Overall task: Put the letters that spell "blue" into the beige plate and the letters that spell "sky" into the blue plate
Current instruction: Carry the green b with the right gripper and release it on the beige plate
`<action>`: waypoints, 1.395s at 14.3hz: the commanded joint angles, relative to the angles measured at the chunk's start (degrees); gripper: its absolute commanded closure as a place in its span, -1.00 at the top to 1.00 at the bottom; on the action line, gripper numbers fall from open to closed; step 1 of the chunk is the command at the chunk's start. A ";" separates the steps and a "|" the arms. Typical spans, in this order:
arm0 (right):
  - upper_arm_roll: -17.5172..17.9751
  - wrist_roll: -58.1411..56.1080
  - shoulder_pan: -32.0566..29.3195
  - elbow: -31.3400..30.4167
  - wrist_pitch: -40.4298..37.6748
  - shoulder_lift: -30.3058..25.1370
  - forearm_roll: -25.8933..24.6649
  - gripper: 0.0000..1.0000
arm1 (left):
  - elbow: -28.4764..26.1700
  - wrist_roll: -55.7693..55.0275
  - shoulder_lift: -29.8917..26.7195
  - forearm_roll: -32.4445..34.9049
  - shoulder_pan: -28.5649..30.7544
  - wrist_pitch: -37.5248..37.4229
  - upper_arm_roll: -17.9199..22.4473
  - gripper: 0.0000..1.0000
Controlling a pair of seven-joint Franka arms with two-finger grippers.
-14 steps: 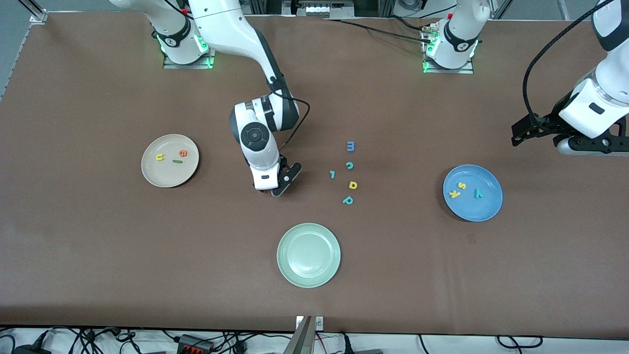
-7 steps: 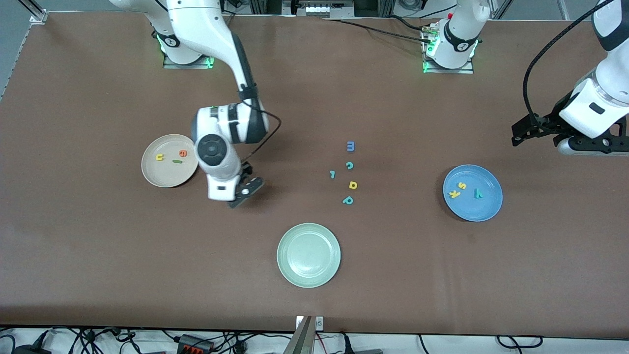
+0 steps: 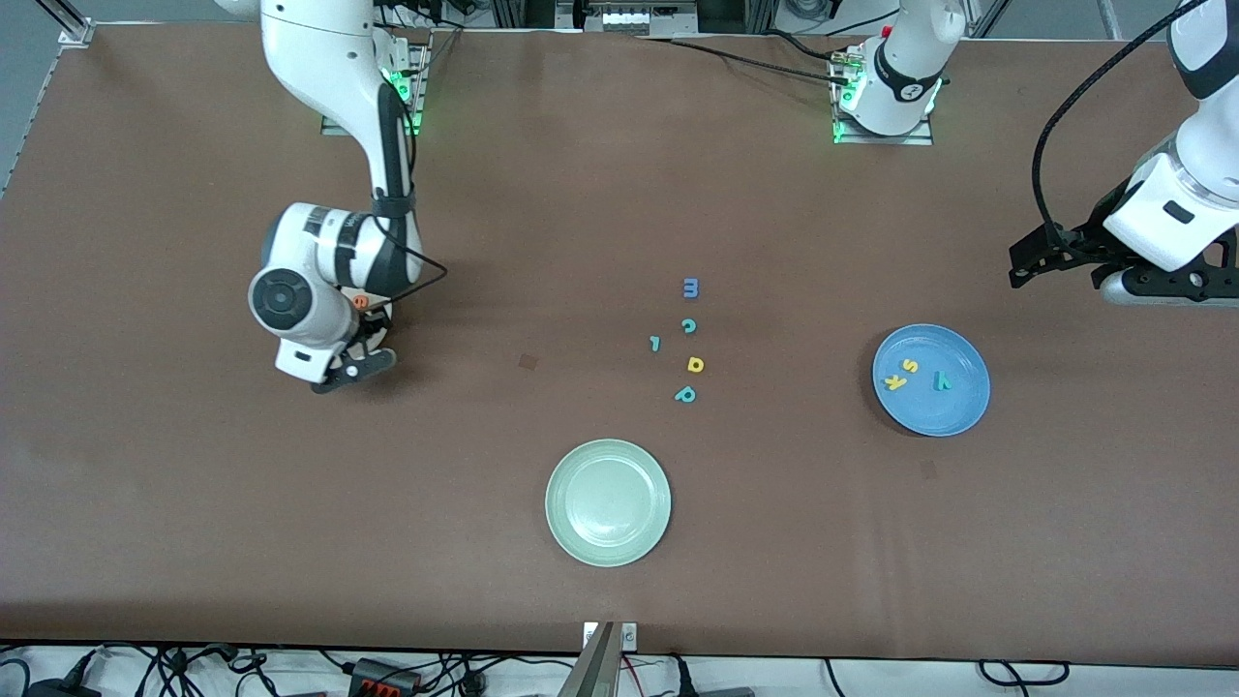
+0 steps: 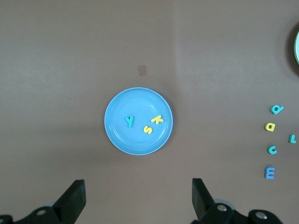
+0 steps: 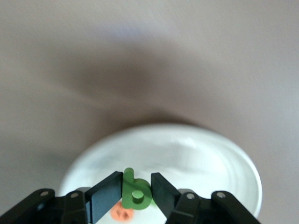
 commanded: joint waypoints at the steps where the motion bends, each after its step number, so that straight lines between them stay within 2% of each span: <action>1: -3.15 -2.96 0.68 -4.77 -0.40 -5.46 0.12 -0.59 | 1.47 1.13 0.34 0.14 0.17 -1.35 -0.05 1.00; 4: -5.18 -7.44 -1.60 -5.04 -3.99 -5.46 0.12 -0.59 | 1.47 1.13 0.34 0.14 0.17 -1.35 -0.05 1.00; 7: -5.01 -8.42 -3.37 -5.13 -5.24 -5.20 0.65 -0.59 | 1.38 1.13 0.25 0.14 0.17 -1.35 -0.05 1.00; 9: -4.57 -7.98 -3.10 -5.13 -5.24 -4.59 3.53 -0.59 | 1.47 1.13 0.34 0.14 0.17 -1.35 -0.05 1.00; 13: -3.61 -8.15 -3.19 -5.04 -4.80 -3.53 5.48 -0.57 | 1.47 1.13 0.34 0.14 0.17 -1.35 -0.05 1.00; 14: -3.34 -8.33 -3.71 -4.95 -4.71 -3.53 5.48 -0.29 | 1.47 1.13 0.34 0.14 0.17 -1.35 -0.05 1.00; 15: -3.34 -8.16 -3.98 -4.95 -4.71 -3.53 5.83 0.45 | 1.47 1.13 0.34 0.14 0.17 -1.35 -0.05 1.00; 16: -3.34 -8.07 -3.90 -4.86 -4.71 -3.36 6.27 0.84 | 1.47 1.13 0.34 0.14 0.17 -1.35 -0.05 1.00; 17: -3.34 -7.98 -3.81 -4.78 -5.14 -3.35 6.27 1.00 | 1.47 1.13 0.34 0.14 0.17 -1.35 -0.05 1.00; 20: -3.77 -7.80 -3.20 -3.73 -6.37 -3.79 6.27 1.00 | 1.47 1.13 0.34 0.14 0.17 -1.35 -0.05 1.00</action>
